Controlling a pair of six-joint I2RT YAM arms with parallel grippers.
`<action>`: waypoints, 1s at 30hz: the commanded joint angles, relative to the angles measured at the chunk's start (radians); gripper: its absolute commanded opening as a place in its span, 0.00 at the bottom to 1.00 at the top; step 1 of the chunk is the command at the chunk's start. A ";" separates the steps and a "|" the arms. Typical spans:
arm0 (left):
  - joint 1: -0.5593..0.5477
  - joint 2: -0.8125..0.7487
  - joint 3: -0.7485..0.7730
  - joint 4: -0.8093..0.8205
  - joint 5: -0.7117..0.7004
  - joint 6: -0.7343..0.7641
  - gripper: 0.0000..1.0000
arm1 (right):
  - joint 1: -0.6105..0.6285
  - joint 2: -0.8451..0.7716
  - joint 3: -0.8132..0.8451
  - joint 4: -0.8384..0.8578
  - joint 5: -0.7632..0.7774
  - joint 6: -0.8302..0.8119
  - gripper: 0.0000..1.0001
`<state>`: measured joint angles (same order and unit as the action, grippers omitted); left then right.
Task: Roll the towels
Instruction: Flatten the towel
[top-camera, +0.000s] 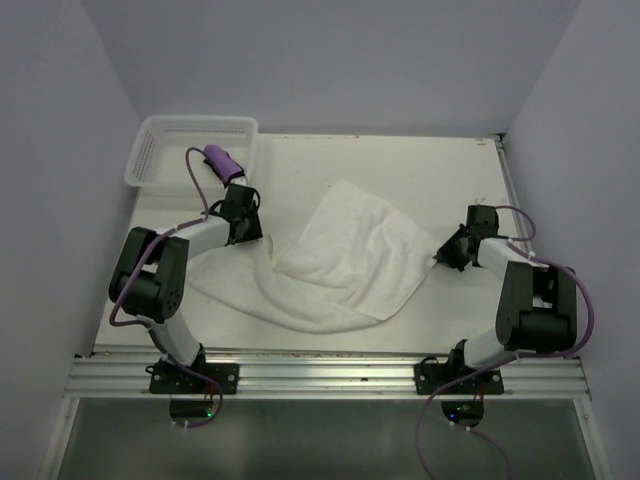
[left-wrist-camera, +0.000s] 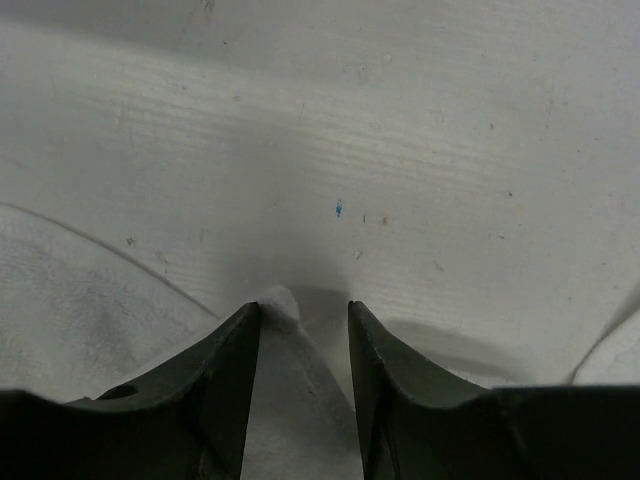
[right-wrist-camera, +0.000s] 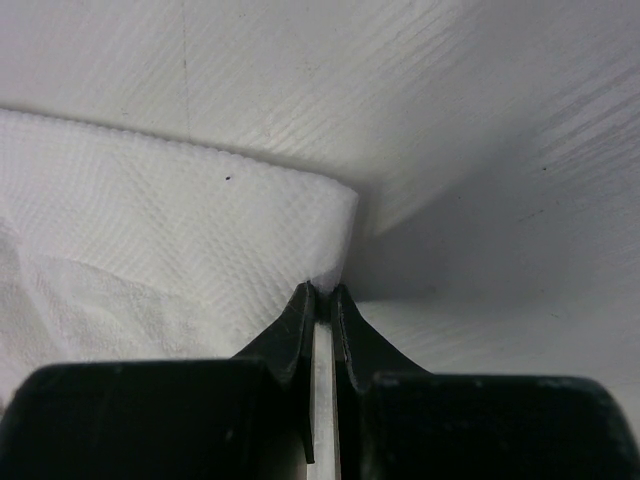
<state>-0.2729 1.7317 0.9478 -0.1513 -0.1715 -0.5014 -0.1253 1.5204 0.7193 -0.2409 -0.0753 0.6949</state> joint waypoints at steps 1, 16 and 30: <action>-0.020 0.040 0.034 -0.039 -0.077 0.015 0.44 | 0.004 0.067 -0.061 -0.089 0.042 -0.015 0.00; -0.026 -0.067 0.072 -0.160 -0.212 -0.015 0.00 | 0.004 -0.072 -0.020 -0.161 0.057 -0.023 0.00; 0.167 -0.409 0.120 -0.215 -0.123 -0.023 0.00 | 0.004 -0.384 0.098 -0.373 0.097 -0.028 0.00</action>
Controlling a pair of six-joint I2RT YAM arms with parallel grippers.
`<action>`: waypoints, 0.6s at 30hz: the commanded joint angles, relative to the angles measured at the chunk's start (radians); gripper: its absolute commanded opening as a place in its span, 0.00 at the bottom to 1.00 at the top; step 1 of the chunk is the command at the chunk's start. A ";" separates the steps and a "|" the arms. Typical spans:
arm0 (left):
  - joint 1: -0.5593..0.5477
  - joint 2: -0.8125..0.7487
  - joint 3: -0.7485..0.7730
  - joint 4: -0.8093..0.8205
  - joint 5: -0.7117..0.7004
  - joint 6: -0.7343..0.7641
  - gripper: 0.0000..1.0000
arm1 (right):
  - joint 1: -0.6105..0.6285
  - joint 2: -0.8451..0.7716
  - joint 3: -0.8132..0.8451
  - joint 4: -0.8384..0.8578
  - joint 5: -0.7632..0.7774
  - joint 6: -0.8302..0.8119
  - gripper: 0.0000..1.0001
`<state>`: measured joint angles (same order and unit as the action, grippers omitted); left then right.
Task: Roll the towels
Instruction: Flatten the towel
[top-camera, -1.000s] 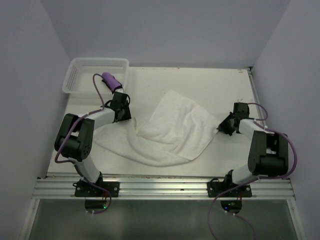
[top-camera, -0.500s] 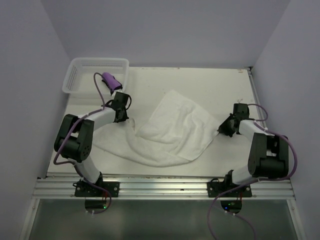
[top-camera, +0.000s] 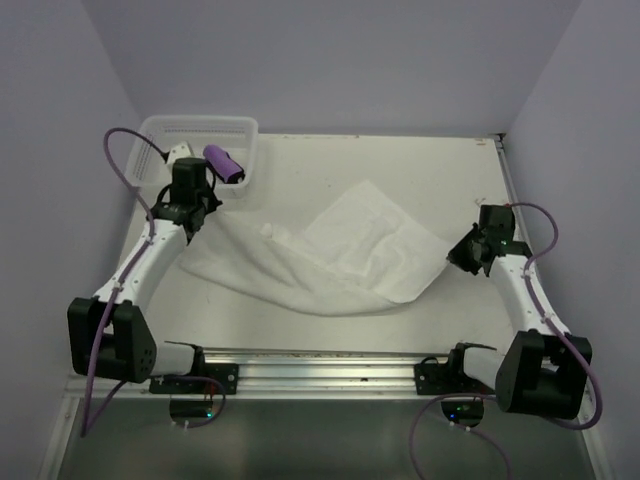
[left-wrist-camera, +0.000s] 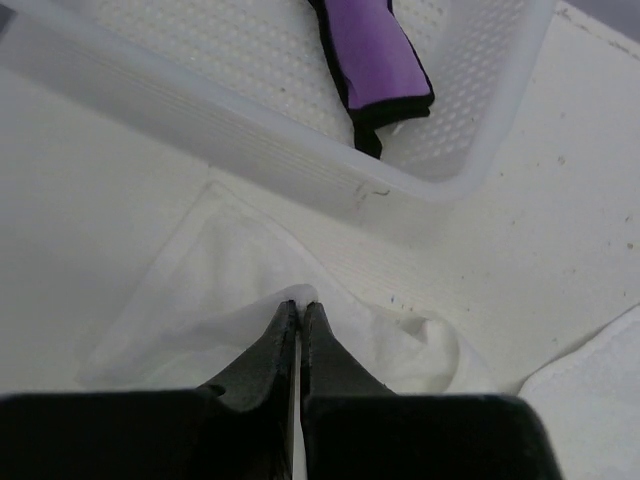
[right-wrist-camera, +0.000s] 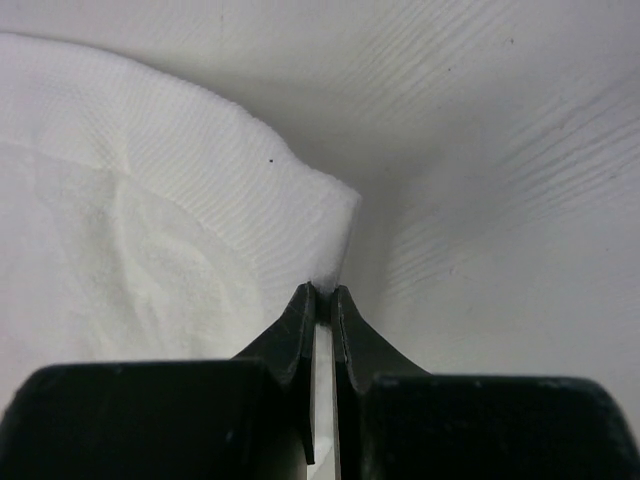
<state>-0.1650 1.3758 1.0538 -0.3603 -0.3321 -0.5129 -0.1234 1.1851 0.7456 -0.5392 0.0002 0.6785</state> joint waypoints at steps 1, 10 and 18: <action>0.076 -0.090 0.009 -0.005 0.045 -0.015 0.00 | 0.002 -0.073 0.086 -0.097 0.024 -0.011 0.00; 0.330 -0.277 0.076 0.004 0.252 -0.111 0.00 | 0.002 -0.133 0.363 -0.232 0.049 0.067 0.00; 0.433 -0.385 0.228 -0.034 0.309 -0.228 0.00 | 0.002 -0.122 0.737 -0.422 0.055 0.064 0.00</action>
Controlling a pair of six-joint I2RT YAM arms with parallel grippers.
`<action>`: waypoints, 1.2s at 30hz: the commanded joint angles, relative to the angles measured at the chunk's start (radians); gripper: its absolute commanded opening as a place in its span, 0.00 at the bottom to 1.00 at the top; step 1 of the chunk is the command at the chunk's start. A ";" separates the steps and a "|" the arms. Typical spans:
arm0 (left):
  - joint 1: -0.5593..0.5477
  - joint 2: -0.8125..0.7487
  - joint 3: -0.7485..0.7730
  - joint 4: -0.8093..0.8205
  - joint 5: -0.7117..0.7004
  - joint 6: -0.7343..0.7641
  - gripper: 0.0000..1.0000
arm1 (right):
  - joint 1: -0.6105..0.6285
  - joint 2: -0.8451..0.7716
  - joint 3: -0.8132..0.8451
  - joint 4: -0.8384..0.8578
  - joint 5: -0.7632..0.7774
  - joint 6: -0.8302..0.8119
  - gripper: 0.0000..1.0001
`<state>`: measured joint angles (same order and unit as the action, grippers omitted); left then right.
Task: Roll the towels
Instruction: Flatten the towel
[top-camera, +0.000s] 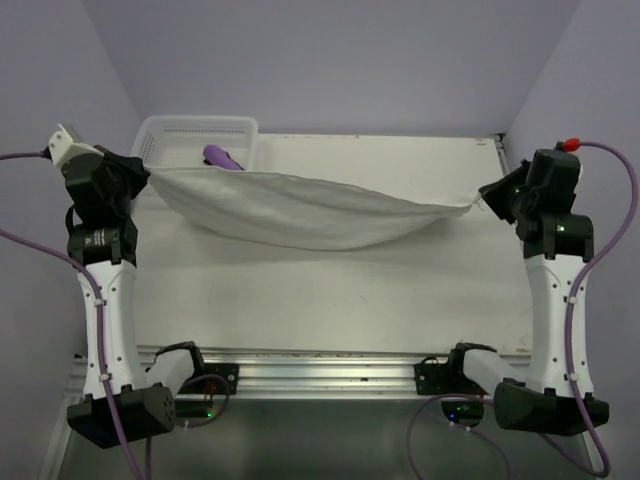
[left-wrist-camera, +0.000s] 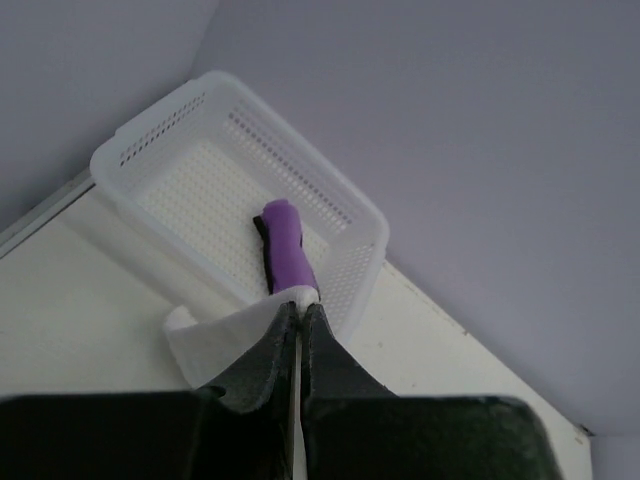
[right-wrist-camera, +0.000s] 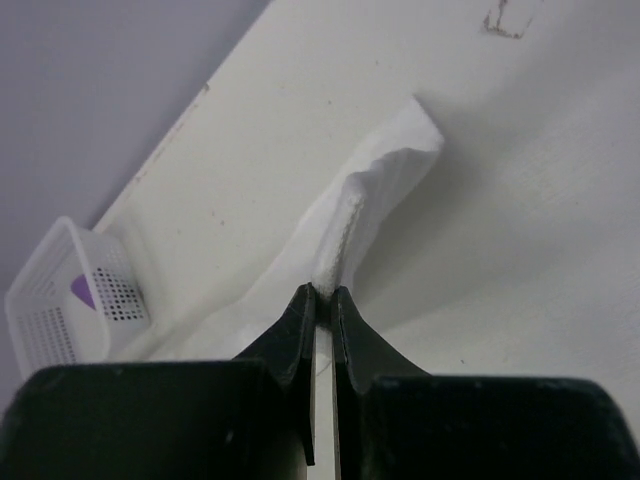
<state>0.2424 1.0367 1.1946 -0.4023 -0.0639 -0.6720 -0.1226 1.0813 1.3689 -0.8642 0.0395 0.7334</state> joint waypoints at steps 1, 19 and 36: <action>0.029 -0.062 0.106 0.008 0.047 -0.080 0.00 | 0.001 -0.026 0.137 -0.125 0.007 0.012 0.00; 0.032 -0.239 0.197 -0.088 0.000 -0.248 0.00 | 0.000 -0.087 0.455 -0.380 0.065 0.061 0.00; 0.021 -0.426 0.123 -0.230 -0.260 -0.348 0.00 | 0.000 -0.144 0.506 -0.495 0.125 0.100 0.00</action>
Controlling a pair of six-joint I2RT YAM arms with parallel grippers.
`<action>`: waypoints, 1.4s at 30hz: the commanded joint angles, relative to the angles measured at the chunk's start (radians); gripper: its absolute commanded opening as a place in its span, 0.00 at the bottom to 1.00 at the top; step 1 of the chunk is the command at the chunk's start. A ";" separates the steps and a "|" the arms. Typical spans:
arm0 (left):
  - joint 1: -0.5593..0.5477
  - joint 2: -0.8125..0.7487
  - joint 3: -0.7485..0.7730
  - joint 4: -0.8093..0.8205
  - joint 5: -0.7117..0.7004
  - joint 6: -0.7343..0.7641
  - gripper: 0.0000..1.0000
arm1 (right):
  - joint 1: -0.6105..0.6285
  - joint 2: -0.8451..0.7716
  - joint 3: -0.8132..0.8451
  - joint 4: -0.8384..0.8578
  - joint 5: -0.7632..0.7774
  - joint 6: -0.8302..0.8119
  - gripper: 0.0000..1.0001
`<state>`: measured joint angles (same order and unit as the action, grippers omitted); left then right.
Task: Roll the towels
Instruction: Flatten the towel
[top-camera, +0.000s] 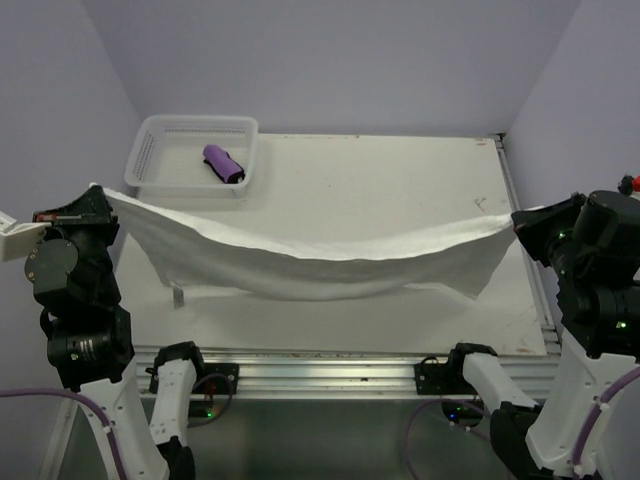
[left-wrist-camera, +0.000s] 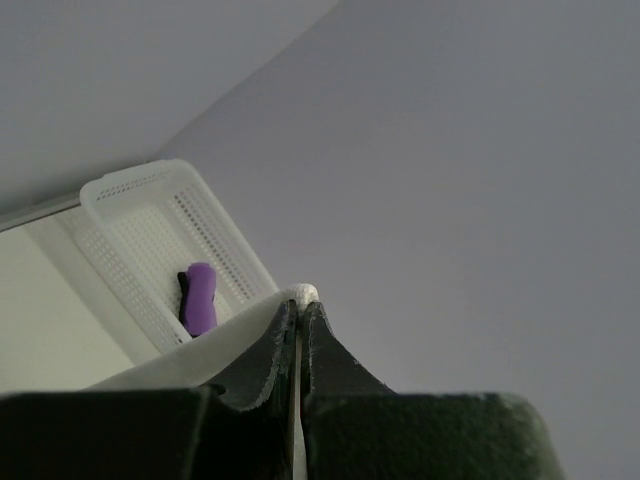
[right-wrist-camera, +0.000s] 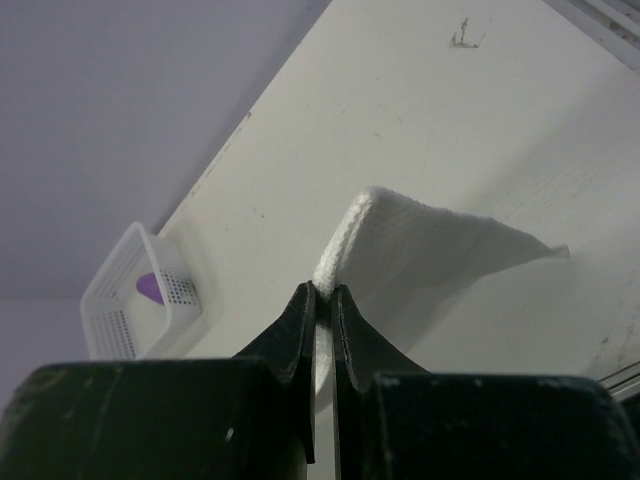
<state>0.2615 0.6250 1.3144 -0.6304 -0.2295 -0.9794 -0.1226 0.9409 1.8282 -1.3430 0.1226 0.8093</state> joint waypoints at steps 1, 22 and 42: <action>0.001 -0.013 0.005 -0.012 -0.112 -0.035 0.00 | 0.001 0.001 0.058 -0.022 0.046 0.024 0.00; -0.001 0.202 -0.251 0.426 -0.047 -0.038 0.00 | 0.001 0.289 -0.153 0.381 -0.058 0.065 0.00; 0.001 0.581 -0.159 0.722 0.088 0.062 0.00 | 0.003 0.650 0.099 0.571 -0.117 0.033 0.00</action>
<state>0.2584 1.2308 1.1175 0.0013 -0.1318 -0.9646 -0.1177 1.6371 1.9232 -0.8333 0.0078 0.8627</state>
